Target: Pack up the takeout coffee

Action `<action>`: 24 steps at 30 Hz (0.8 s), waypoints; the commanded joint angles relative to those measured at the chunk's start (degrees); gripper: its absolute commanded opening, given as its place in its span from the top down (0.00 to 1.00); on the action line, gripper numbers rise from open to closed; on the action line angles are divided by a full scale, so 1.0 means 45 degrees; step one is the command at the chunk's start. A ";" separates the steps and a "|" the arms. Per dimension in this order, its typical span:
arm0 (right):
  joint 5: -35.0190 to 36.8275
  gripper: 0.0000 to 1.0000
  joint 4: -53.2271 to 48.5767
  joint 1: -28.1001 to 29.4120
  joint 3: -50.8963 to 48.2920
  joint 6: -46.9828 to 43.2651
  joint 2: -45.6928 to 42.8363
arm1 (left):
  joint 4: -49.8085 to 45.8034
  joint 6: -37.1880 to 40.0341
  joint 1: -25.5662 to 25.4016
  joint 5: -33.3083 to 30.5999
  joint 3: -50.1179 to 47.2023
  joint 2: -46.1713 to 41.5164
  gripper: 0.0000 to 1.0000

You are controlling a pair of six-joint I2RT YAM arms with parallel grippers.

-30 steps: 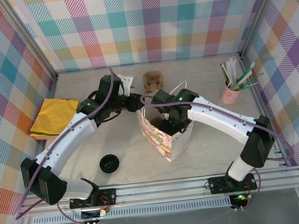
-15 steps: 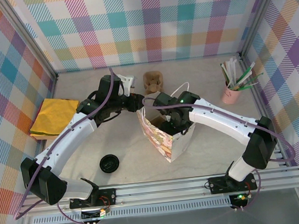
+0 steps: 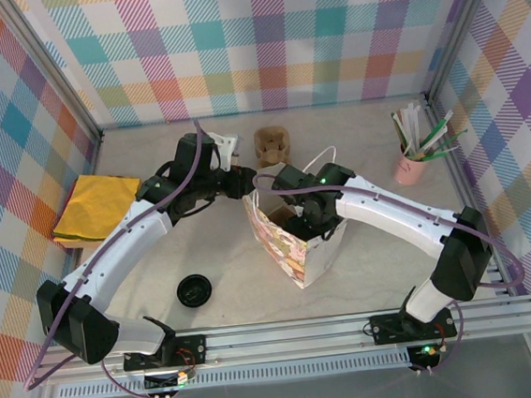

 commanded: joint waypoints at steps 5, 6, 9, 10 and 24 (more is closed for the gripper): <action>-0.0107 0.30 0.0015 0.0091 -0.0295 0.0161 -0.0244 | 0.0155 -0.0063 0.0043 -0.0173 -0.0026 0.0061 0.68; -0.0126 0.30 0.0025 0.0101 -0.0296 0.0153 -0.0240 | 0.0155 -0.0065 0.0048 -0.0175 -0.0019 0.0070 0.68; -0.0116 0.30 0.0039 0.0101 -0.0361 0.0184 -0.0244 | 0.0155 -0.0072 0.0043 -0.0169 -0.0013 0.0097 0.68; -0.0112 0.30 0.0063 0.0101 -0.0392 0.0169 -0.0244 | 0.0145 -0.0065 0.0043 -0.0139 0.0012 0.0110 0.68; -0.0051 0.30 0.0232 0.0101 -0.0642 0.0165 -0.0332 | 0.0155 -0.0053 0.0043 -0.0138 0.0039 0.0130 0.68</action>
